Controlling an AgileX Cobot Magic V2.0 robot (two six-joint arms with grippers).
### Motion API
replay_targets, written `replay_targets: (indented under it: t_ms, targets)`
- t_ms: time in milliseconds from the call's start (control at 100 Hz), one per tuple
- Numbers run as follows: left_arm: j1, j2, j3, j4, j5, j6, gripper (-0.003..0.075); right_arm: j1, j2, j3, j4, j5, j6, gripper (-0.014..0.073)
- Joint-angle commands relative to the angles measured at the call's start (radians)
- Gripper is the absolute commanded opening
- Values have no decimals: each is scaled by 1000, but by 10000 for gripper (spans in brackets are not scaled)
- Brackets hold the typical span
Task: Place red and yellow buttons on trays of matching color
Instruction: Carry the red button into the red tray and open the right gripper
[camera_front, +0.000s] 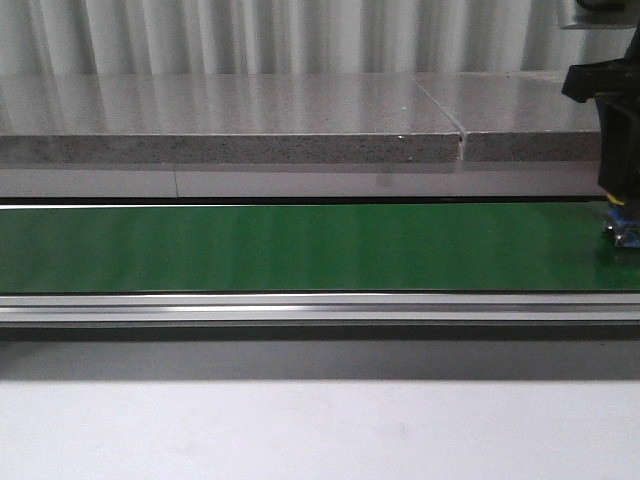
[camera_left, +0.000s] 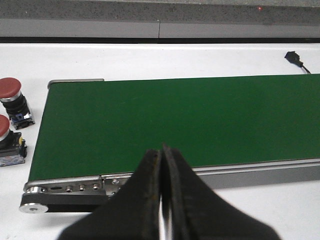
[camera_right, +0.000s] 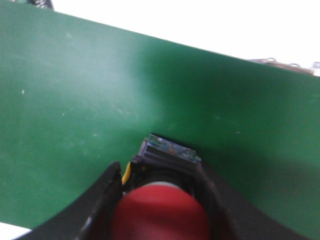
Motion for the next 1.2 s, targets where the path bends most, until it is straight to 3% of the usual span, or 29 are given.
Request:
replay_targets:
  t_ms: [0, 310, 680, 1190]
  targets:
    - [0, 1, -27, -11, -71, -3, -20, -31, -72, -52, -33, -26, 30, 237]
    - [0, 1, -27, -11, -71, -3, -20, -217, -70, -186, -54, -8, 36, 237]
    - [0, 1, -27, -11, -75, -3, -20, -394, 10, -196, -55, -86, 46, 237]
    - [0, 1, -27, -11, -75, -3, -20, -419, 229, -337, -18, -175, 46, 237]
